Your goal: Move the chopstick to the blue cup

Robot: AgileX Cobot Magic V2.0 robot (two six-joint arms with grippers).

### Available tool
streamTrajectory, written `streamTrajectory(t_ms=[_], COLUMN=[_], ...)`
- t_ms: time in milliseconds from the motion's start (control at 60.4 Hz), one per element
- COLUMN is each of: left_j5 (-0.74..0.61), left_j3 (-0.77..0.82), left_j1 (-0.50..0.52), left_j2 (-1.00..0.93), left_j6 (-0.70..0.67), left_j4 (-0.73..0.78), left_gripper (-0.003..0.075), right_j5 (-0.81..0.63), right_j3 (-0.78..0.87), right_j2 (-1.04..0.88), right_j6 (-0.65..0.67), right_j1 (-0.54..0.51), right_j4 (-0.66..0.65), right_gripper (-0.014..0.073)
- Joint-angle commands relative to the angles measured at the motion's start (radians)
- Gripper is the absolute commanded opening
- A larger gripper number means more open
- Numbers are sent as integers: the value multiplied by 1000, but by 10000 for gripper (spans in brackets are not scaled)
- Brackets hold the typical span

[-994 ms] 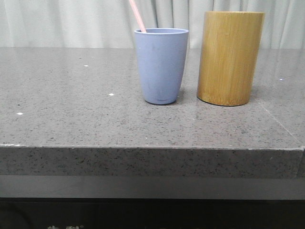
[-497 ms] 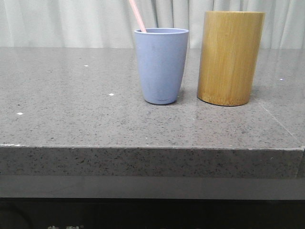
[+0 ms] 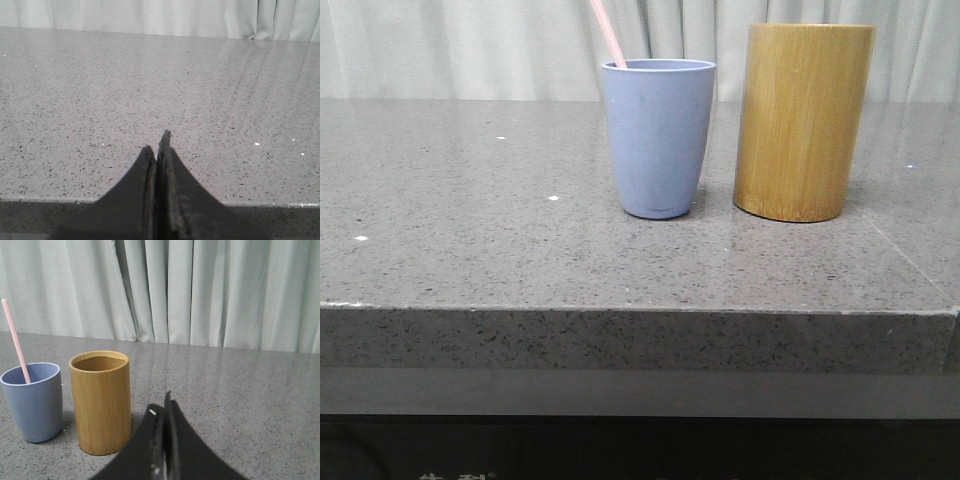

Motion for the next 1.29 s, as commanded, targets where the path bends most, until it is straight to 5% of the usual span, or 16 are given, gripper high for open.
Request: streamTrajectory(t_ms=[0, 497, 1010, 1276], left_j5=[-91, -91, -91, -91], left_j3=[9, 9, 9, 9], left_j1=[-8, -8, -8, -8], left_j2=[-24, -24, -24, -24], left_j6=[-10, -10, -10, -10], left_j4=[-12, -12, -12, -12], left_gripper=[-19, -19, -19, -19], right_j5=[-85, -88, -145, -167], right_j3=[-25, -20, 317, 330], right_j2=[12, 12, -84, -95], right_j6=[-6, -6, 12, 16], right_j1=[-5, -5, -98, -98], right_j4=[5, 1, -49, -30], right_gripper=[-72, -72, -72, -72])
